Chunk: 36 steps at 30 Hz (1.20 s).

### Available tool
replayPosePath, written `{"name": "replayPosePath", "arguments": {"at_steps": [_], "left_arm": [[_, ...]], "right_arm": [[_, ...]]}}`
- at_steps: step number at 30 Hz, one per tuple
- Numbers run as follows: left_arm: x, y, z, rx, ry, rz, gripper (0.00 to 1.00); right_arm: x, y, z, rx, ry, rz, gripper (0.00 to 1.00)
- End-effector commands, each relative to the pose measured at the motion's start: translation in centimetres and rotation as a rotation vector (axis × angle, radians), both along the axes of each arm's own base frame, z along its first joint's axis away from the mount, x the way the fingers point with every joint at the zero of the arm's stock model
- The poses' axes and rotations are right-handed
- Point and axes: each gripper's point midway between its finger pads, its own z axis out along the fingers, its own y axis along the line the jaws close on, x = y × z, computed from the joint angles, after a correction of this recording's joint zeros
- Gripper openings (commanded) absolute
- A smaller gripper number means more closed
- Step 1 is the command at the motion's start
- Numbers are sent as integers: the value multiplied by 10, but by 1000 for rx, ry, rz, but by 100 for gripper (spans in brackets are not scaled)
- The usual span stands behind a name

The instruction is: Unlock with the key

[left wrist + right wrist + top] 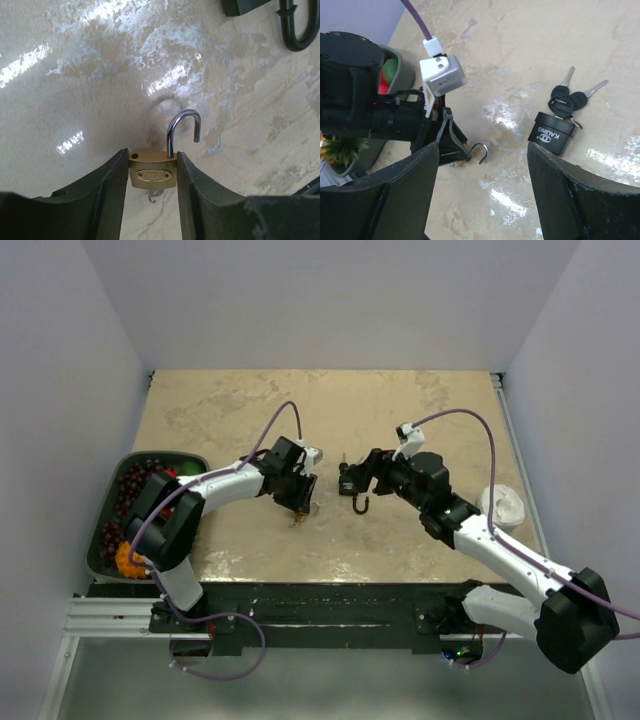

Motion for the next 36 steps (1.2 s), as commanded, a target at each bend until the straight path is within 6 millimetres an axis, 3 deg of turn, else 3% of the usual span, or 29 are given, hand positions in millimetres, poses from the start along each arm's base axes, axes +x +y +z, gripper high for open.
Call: {"name": "replayPosePath", "arguments": {"at_steps": [1, 12, 15, 22, 24, 25, 27, 28, 33, 36], "left_arm": [[24, -19, 11, 26, -63, 18, 0], [48, -44, 7, 27, -91, 43, 0], [51, -43, 4, 45, -93, 49, 5], [55, -48, 9, 34, -122, 45, 29], [57, -48, 11, 37, -134, 55, 32], [58, -48, 16, 33, -146, 58, 42], [60, -49, 22, 28, -173, 67, 52], [61, -49, 29, 18, -190, 71, 66], [66, -50, 48, -14, -249, 88, 75], [67, -50, 55, -34, -272, 92, 87]], "right_arm": [[2, -22, 10, -19, -56, -96, 75], [2, -54, 8, -75, -78, -235, 75], [2, -55, 7, -80, -74, -239, 75], [3, -55, 2, -89, -65, -245, 74], [5, -54, 3, -88, -64, -243, 74], [5, -54, 2, -89, -63, -243, 74], [6, -53, 1, -92, -61, -244, 74], [7, -54, 3, -90, -65, -249, 74], [8, -50, 3, -81, -60, -241, 74], [10, -47, 2, -72, -57, -234, 74]]}}
